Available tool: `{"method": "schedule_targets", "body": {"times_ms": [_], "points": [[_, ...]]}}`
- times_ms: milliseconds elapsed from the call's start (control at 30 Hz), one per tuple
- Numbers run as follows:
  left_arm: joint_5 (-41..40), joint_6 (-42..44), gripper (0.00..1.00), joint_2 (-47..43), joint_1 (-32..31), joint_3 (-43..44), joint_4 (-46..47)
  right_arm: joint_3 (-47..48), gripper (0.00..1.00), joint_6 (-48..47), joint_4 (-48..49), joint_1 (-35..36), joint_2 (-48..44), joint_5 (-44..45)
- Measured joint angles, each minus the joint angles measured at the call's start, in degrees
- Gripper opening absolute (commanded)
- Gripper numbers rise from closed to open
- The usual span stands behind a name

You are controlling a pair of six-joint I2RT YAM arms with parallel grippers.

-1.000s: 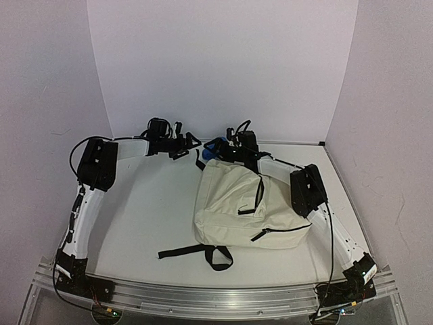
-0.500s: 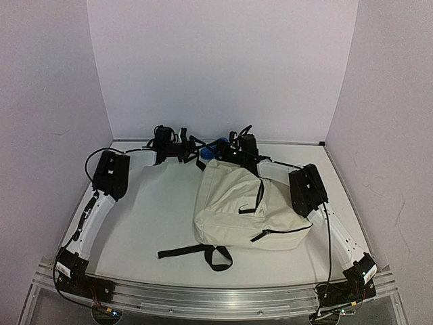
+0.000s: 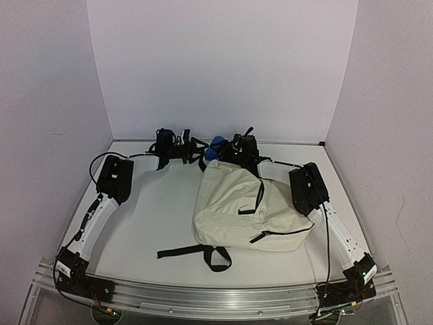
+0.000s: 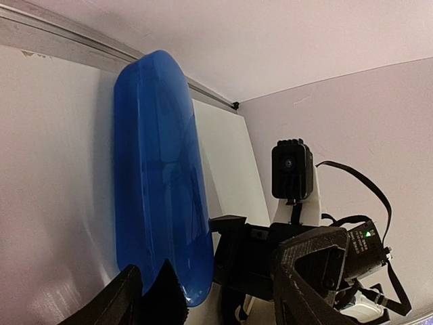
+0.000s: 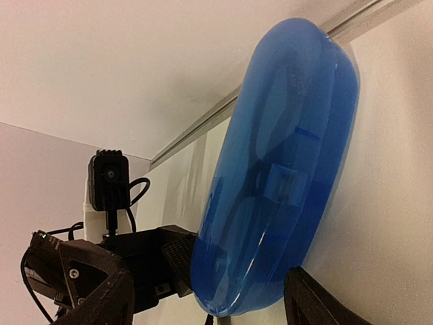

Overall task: Pack the student bag
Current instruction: Move the stationery to the center of the board.

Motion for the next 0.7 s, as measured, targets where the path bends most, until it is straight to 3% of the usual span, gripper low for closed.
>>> {"method": "schedule_targets", "body": {"times_ms": [333,700], "points": [[0.3,-0.9,0.61,0.0,-0.6,-0.2,1.6,2.2,0.44,1.3,-2.2,-0.5,1.3,-0.1],[0.0,0.8,0.58,-6.3,-0.6,-14.1,7.0,0.4,0.37,-2.6,-2.3,-1.2,1.0,-7.4]]}}
